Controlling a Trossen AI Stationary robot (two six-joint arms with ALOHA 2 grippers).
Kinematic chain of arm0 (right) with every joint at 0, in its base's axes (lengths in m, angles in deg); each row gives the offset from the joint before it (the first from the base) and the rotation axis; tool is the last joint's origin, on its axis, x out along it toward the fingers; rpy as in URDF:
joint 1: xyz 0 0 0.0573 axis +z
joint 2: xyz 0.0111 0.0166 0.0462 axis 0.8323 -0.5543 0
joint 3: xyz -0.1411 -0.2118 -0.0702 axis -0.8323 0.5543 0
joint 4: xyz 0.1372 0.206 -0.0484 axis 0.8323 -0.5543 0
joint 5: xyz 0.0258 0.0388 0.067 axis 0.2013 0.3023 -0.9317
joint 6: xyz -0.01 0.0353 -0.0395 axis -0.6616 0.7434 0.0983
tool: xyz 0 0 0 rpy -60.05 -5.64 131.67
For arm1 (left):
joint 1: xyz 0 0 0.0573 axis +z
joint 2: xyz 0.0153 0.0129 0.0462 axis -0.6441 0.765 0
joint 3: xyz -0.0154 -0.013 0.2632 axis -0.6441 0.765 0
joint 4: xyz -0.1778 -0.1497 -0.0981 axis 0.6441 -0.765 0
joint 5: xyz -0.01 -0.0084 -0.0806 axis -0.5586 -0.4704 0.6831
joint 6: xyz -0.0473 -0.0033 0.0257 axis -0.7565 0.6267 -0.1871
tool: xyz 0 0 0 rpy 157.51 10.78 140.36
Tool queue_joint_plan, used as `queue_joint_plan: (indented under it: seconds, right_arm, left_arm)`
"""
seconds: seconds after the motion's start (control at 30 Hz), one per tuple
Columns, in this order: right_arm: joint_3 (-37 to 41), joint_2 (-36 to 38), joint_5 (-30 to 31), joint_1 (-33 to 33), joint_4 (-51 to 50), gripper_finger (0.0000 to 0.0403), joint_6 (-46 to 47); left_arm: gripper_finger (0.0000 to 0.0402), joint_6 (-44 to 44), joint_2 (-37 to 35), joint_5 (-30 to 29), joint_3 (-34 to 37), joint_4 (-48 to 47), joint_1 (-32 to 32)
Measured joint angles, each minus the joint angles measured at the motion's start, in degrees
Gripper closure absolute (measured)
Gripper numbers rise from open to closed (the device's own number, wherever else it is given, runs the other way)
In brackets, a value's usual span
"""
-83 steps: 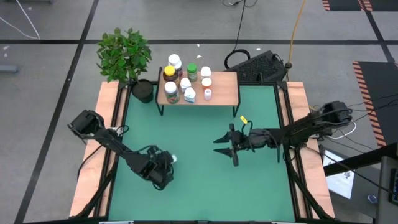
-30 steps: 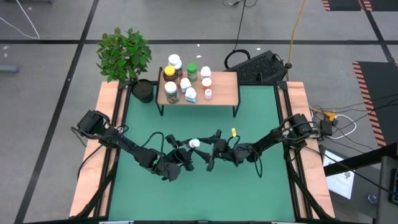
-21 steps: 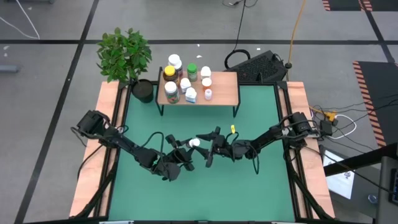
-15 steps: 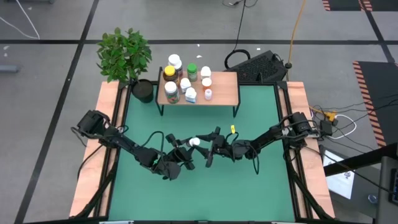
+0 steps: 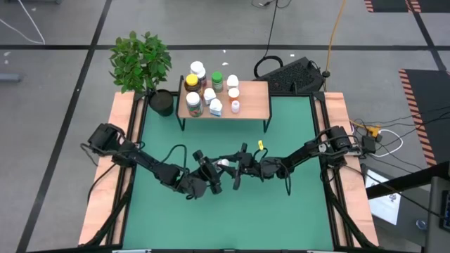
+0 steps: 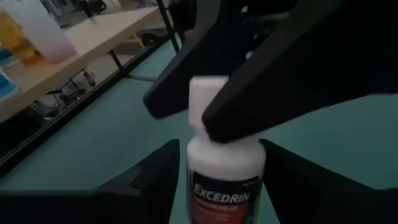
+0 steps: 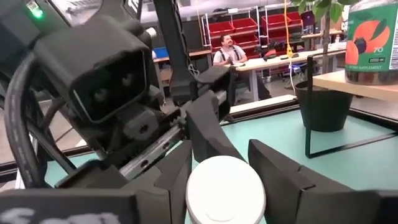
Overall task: Pick and place medicine bottles onto shelf by color
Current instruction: Put the black pill bottle on the shelf
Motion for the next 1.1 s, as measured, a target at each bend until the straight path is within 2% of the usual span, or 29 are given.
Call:
queue_joint_plan:
  seconds: [0.2,0.3,0.43,0.5,0.57,0.73,0.87,1.0,1.1]
  right_arm:
    - [0.0,0.1,0.0,-0.6,0.4,0.0265,-2.3]
    - [0.1,2.0,-1.8,-1.5,-3.3,0.0267,-4.1]
    - [0.1,9.7,-10.9,-4.7,-20.0,0.0254,-2.9]
    - [0.1,14.5,-13.4,-6.4,-29.6,0.0253,-2.5]
    - [0.1,19.6,-14.3,-8.0,-37.6,0.0257,-3.1]
    - [0.1,31.6,-15.3,-11.6,-50.7,0.0263,-7.1]
    - [0.1,39.5,-16.1,-17.4,-54.8,0.0259,-13.0]
    - [-2.2,44.7,-23.6,-27.1,-63.8,0.0261,-14.2]
    - [-5.3,45.6,-26.8,-33.8,-69.2,0.0262,-15.7]
  left_arm:
    - [0.0177,-1.2,0.0,2.1,0.0,-1.7,1.0]
    - [0.0176,-3.0,0.0,2.6,0.0,-3.4,0.8]
    - [0.0176,-7.4,-0.8,7.4,0.0,-8.9,0.2]
    - [0.0175,-9.1,-1.6,10.1,0.0,-10.9,0.3]
    - [0.0172,-9.6,-1.8,12.4,0.0,-11.9,0.2]
    - [0.0157,-10.2,-1.9,13.4,0.0,-11.9,0.3]
    - [0.0151,-10.2,-1.9,15.2,0.0,-12.0,0.4]
    - [0.0151,-8.7,-1.9,15.3,0.0,-11.7,0.6]
    - [0.0151,-8.8,-1.9,15.3,0.0,-11.6,1.6]
